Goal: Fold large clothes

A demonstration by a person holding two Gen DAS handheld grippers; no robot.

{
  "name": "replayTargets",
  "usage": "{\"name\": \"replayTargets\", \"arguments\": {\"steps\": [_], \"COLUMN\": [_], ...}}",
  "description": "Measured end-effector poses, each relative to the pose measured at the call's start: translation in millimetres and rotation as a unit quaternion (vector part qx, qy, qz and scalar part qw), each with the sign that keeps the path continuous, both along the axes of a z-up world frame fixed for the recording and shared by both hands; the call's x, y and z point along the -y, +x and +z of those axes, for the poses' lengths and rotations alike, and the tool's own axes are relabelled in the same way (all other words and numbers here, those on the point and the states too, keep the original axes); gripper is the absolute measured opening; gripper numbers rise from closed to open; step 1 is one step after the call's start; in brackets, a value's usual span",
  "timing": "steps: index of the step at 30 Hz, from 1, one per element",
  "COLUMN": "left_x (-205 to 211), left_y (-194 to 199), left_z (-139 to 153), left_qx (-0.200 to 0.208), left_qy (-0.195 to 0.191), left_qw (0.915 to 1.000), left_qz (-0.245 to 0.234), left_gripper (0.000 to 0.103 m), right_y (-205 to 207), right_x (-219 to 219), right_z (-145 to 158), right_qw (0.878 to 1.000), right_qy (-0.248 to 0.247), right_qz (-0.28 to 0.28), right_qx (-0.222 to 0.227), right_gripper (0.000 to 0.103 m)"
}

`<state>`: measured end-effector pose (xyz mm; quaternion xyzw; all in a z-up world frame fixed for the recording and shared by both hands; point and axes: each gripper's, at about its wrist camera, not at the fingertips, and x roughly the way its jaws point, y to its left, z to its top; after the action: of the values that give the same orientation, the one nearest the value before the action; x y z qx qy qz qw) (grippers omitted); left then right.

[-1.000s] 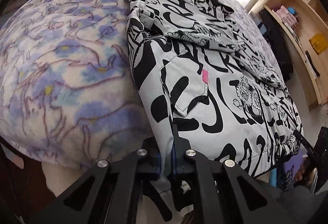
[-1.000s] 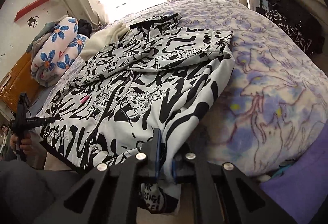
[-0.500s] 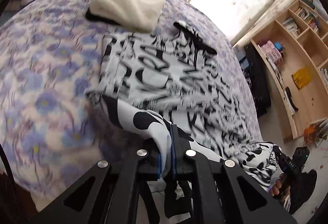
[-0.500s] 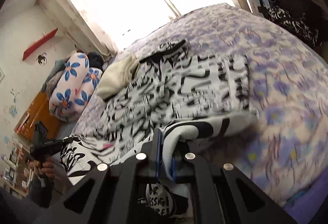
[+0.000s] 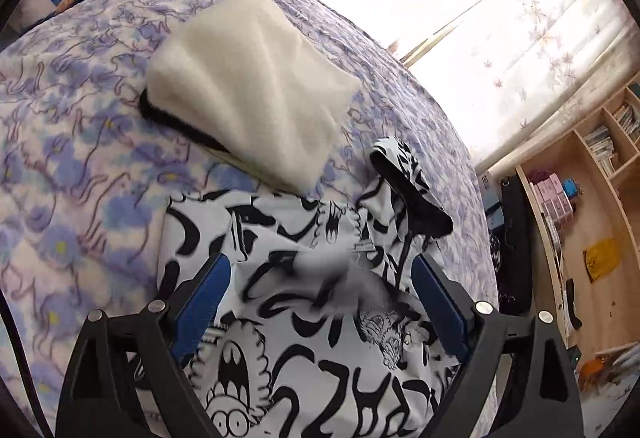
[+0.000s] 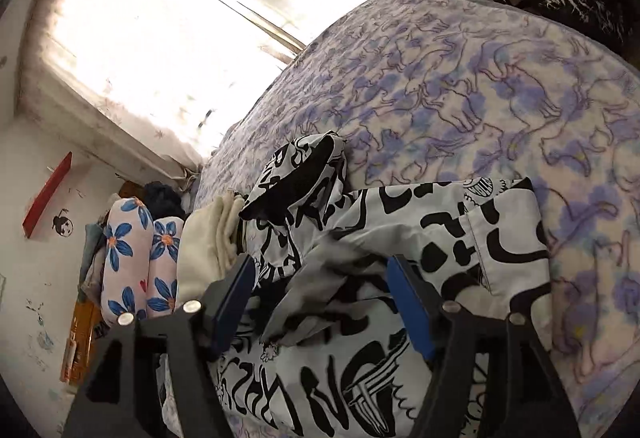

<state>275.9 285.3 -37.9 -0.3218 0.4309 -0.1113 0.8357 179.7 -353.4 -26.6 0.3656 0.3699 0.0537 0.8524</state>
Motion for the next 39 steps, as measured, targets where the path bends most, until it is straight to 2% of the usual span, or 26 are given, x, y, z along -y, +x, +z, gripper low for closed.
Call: {"name": "replayTargets", "arguments": {"steps": [1, 3, 5, 8, 13, 16, 17, 18, 19, 20, 21, 22, 24, 26, 30, 34, 36, 38, 39], "left_x": [1, 8, 20, 35, 58, 73, 78, 80, 84, 86, 87, 89, 91, 87, 80, 88, 93, 97, 99], "left_y": [7, 20, 31, 41, 54, 60, 63, 65, 67, 69, 70, 70, 69, 65, 65, 76, 85, 93, 96], "left_z": [-3, -12, -26, -50, -79, -90, -95, -98, -103, -105, -106, -105, -100, -85, -64, -69, -82, -104, -113], "left_qx": [-0.003, -0.008, -0.015, -0.029, -0.037, -0.034, -0.036, -0.039, -0.044, -0.043, -0.043, -0.043, -0.033, -0.01, 0.024, 0.032, 0.024, 0.008, 0.001], "left_qy": [0.01, 0.057, 0.097, 0.138, 0.192, 0.219, 0.227, 0.232, 0.234, 0.23, 0.226, 0.227, 0.25, 0.243, 0.221, 0.242, 0.247, 0.263, 0.265], "left_qw": [0.9999, 0.9983, 0.9943, 0.9869, 0.9732, 0.9637, 0.9602, 0.9583, 0.9565, 0.957, 0.9582, 0.9588, 0.9566, 0.9611, 0.9695, 0.9657, 0.9652, 0.9607, 0.9596], "left_qz": [-0.004, -0.013, -0.04, -0.078, -0.121, -0.149, -0.158, -0.162, -0.168, -0.171, -0.17, -0.165, -0.146, -0.132, -0.103, -0.087, -0.082, -0.089, -0.094], "left_gripper": [0.09, 0.09, 0.09, 0.09, 0.088, 0.086, 0.084, 0.074, 0.062, 0.054, 0.037, 0.024, 0.006, 0.005, 0.004, 0.004, 0.004, 0.004, 0.005], "right_y": [5, 18, 23, 37, 60, 73, 77, 82, 86, 88, 89, 88, 81, 70, 64, 80, 91, 96, 97], "right_x": [-1, -5, -7, -11, -26, -31, -31, -30, -29, -28, -29, -31, -39, -39, -20, -16, -14, -12, -12], "right_z": [-4, -15, -26, -48, -82, -98, -103, -110, -116, -122, -124, -124, -115, -95, -74, -87, -108, -131, -136], "right_qw": [1.0, 0.998, 0.995, 0.988, 0.965, 0.952, 0.95, 0.948, 0.947, 0.946, 0.946, 0.947, 0.942, 0.944, 0.96, 0.96, 0.956, 0.952, 0.951], "right_qy": [-0.012, -0.052, -0.09, -0.14, -0.23, -0.266, -0.268, -0.268, -0.268, -0.27, -0.269, -0.27, -0.298, -0.311, -0.274, -0.274, -0.279, -0.28, -0.281], "right_qz": [0.0, 0.009, 0.016, 0.034, 0.078, 0.093, 0.096, 0.096, 0.094, 0.09, 0.093, 0.095, 0.088, 0.062, 0.011, -0.009, -0.014, -0.017, -0.022], "right_qx": [-0.006, -0.022, -0.036, -0.062, -0.102, -0.119, -0.126, -0.139, -0.149, -0.156, -0.154, -0.147, -0.125, -0.085, -0.047, -0.059, -0.09, -0.124, -0.125], "right_gripper": [0.068, 0.069, 0.069, 0.069, 0.068, 0.066, 0.066, 0.063, 0.054, 0.047, 0.032, 0.015, 0.007, 0.006, 0.005, 0.005, 0.005, 0.005, 0.006]}}
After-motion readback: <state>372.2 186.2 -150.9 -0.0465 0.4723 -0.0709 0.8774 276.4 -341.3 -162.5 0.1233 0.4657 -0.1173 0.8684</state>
